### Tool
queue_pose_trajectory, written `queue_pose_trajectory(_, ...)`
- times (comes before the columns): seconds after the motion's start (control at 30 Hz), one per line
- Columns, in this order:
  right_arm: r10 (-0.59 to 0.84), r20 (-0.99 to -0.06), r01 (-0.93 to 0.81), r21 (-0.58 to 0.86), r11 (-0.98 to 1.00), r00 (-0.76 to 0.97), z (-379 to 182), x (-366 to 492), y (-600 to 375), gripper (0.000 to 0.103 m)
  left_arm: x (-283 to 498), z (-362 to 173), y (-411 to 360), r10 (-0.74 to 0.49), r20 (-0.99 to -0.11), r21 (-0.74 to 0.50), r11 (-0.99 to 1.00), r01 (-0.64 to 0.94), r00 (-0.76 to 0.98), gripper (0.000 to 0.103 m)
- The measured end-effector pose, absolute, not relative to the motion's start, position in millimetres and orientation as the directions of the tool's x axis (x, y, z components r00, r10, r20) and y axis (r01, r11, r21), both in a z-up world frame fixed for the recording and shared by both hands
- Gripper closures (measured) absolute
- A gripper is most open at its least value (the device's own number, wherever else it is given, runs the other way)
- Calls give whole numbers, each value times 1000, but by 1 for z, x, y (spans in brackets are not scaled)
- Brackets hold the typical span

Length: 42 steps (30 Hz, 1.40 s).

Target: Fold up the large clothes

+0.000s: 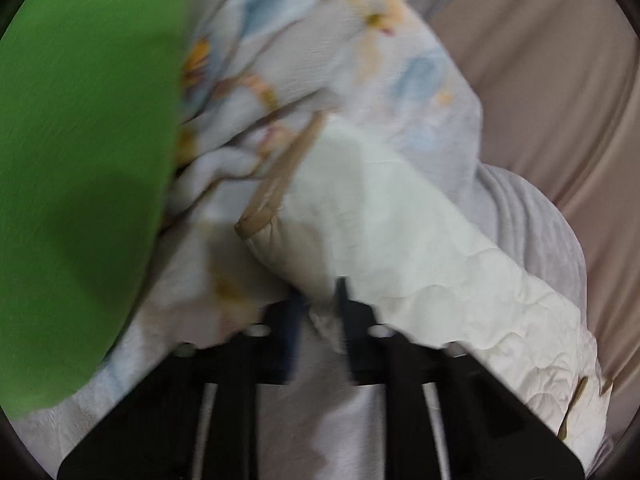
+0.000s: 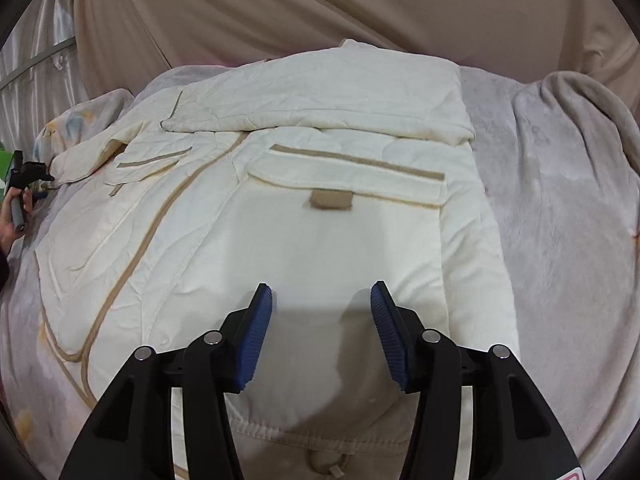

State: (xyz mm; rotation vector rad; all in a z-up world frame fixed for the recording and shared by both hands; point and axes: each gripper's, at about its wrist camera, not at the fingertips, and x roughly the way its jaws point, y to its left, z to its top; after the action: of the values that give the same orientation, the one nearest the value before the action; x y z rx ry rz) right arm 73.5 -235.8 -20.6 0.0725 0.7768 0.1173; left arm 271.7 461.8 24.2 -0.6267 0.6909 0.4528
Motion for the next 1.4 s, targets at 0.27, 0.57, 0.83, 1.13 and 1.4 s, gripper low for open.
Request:
queue_pose_trajectory(0.27, 175, -677, -83, 166, 983, 715, -23, 75, -240, 47, 271, 178, 285, 82, -416, -234, 953, -194, 906, 99)
queue_pose_trajectory(0.57, 198, -665, -85, 198, 976, 721, -24, 75, -243, 47, 247, 195, -39, -361, -402, -23, 923, 384, 842, 98)
queue_pose_trajectory(0.83, 255, -636, -97, 273, 957, 728, -23, 72, -251, 40, 240, 25, -163, -306, -672, 131, 847, 514, 675, 59)
queue_pose_trajectory(1.13, 263, -609, -53, 340, 939, 748, 19, 96, -276, 37, 235, 51, -7, -168, -603, 137, 941, 308, 780, 18)
queue_pose_trajectory(1.4, 274, -656, 17, 401, 916, 704, 30, 205, -285, 35, 287, 33, 93, 19, -663, 158, 981, 115, 749, 18)
